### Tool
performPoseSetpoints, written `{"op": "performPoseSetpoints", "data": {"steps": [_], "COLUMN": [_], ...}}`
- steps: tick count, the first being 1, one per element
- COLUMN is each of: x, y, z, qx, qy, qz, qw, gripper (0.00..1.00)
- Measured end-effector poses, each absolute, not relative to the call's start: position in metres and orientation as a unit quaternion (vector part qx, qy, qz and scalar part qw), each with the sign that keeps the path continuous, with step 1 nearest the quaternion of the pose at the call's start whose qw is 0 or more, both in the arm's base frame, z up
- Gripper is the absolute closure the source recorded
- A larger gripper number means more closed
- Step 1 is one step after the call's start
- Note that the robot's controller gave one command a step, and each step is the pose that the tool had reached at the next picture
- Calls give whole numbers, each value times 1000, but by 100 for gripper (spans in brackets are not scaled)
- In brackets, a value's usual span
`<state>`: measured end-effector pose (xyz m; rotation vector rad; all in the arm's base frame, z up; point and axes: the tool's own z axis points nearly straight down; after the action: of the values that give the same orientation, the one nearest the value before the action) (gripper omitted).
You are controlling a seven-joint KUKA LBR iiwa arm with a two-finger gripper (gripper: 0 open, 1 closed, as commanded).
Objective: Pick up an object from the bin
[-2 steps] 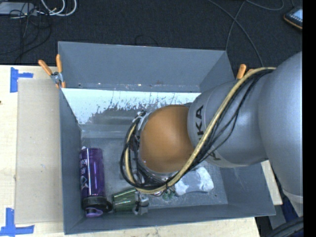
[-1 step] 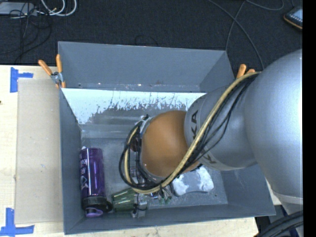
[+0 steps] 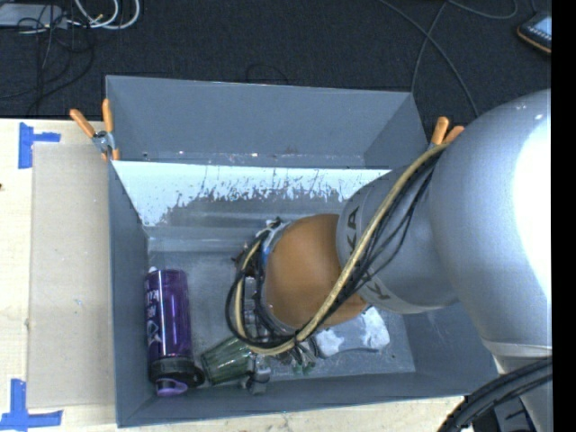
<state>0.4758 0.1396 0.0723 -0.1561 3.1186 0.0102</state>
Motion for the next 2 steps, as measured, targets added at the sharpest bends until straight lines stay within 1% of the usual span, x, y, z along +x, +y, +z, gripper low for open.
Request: {"op": "performPoseSetpoints", "data": {"steps": [1, 2], "x": [474, 474], "y": [144, 144], "z": [70, 70], "qx": [-31, -30], "qy": [1000, 1000], "qz": [1, 1], "qw": [3, 3], "gripper": [100, 100]}}
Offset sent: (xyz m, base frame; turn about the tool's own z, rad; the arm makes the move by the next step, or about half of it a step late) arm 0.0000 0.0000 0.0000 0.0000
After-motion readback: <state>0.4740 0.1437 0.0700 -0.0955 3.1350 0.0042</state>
